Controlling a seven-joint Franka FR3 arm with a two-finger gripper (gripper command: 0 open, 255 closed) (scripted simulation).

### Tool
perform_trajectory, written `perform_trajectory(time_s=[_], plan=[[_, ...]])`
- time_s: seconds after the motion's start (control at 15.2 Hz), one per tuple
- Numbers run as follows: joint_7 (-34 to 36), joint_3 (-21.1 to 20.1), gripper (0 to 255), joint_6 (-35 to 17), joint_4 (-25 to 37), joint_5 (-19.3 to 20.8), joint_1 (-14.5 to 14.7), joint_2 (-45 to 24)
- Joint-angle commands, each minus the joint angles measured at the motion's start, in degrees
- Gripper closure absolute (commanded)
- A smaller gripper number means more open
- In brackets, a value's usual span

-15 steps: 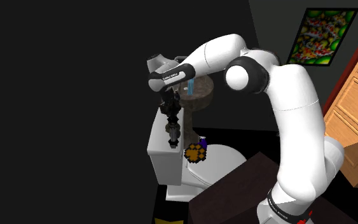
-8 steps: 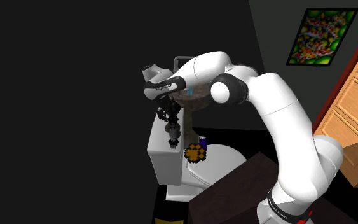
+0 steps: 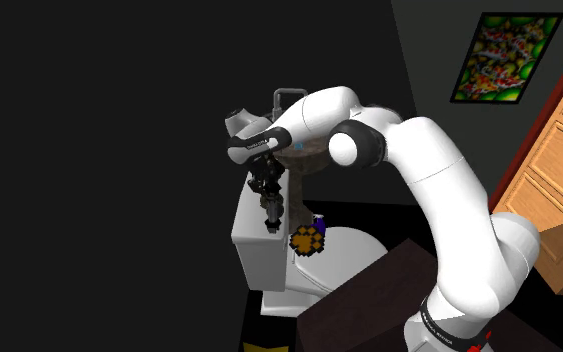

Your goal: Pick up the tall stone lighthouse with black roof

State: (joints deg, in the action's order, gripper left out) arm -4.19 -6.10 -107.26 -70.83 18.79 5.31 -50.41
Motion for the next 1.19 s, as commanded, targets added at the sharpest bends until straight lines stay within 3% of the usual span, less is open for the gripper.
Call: perform_trajectory(time_s=[0.0, 0.46, 1.12], plan=[[0.01, 0.03, 255, -0.05, -0.04, 0.03, -0.02, -0.08], [0.06, 0.03, 255, -0.05, 0.04, 0.03, 0.02, -0.17], [-1.13, -0.31, 255, 4.78, 1.12, -0.55, -0.01, 3.72]])
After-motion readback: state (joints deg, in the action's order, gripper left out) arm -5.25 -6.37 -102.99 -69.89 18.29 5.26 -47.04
